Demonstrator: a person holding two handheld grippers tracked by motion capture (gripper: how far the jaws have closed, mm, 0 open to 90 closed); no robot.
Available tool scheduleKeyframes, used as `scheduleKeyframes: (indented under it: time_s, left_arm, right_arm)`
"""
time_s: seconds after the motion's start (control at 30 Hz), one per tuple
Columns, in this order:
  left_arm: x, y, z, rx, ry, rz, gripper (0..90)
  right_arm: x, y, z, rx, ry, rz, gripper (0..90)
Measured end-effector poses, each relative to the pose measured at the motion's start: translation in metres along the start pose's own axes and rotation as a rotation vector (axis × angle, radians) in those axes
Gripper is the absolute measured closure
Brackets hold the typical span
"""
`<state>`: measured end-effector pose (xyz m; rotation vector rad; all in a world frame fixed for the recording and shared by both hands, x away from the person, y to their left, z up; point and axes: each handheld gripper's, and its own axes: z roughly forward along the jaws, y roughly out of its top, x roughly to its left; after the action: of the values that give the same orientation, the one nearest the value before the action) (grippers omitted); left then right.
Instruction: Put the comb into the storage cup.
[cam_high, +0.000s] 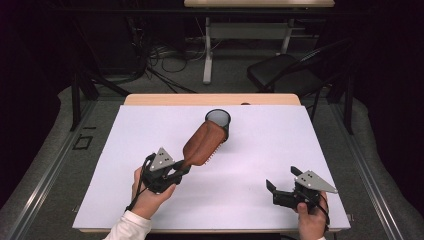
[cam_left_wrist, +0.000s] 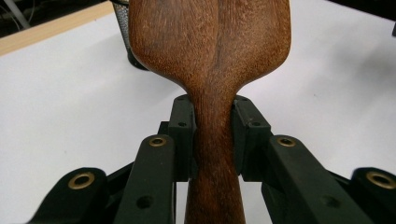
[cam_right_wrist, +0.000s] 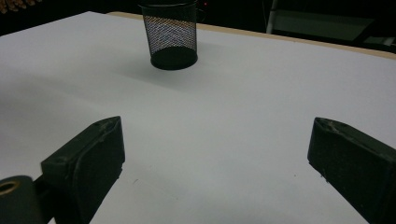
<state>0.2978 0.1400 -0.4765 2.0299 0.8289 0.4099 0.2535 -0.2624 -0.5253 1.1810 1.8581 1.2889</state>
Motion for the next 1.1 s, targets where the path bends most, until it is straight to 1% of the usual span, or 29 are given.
scheduleKeyframes:
  time_s: [0.13,0.23,0.33,0.5,0.53,0.57,0.77,0.97,1.0,1.1]
  left_arm:
    - [0.002,0.001,-0.003,-0.014,-0.014,-0.017,72.5]
    - [0.003,0.001,-0.004,-0.023,-0.016,-0.028,72.4]
    - [0.003,0.001,-0.006,-0.028,-0.004,-0.029,72.4]
    - [0.005,0.003,-0.01,-0.045,-0.005,-0.03,72.4]
    - [0.005,0.003,-0.011,-0.048,-0.002,-0.024,72.4]
    - [0.004,0.003,-0.012,-0.055,0.0,-0.029,72.4]
    - [0.003,0.006,-0.017,-0.065,-0.001,-0.016,72.4]
    - [-0.001,0.007,-0.019,-0.08,-0.004,-0.013,72.4]
    - [-0.001,0.007,-0.019,-0.079,-0.003,-0.006,72.4]
    - [-0.002,0.007,-0.019,-0.081,-0.006,-0.004,72.4]
  right_arm:
    - [0.001,0.0,0.001,0.002,0.002,-0.01,3.5]
    - [0.002,0.0,0.002,0.004,0.004,-0.009,3.3]
    - [0.002,-0.001,0.002,0.005,0.005,-0.006,3.3]
    - [0.002,-0.001,0.002,0.009,0.006,-0.005,3.3]
    - [0.002,-0.001,0.003,0.007,0.008,-0.003,3.3]
    - [0.002,-0.001,0.003,0.011,0.008,-0.002,3.3]
    - [0.002,0.0,0.003,0.019,0.01,-0.003,3.2]
    - [0.002,0.0,0.003,0.015,0.011,-0.008,2.2]
    - [0.002,0.0,0.003,0.014,0.012,-0.007,2.2]
    - [0.002,0.001,0.003,0.015,0.013,-0.005,2.0]
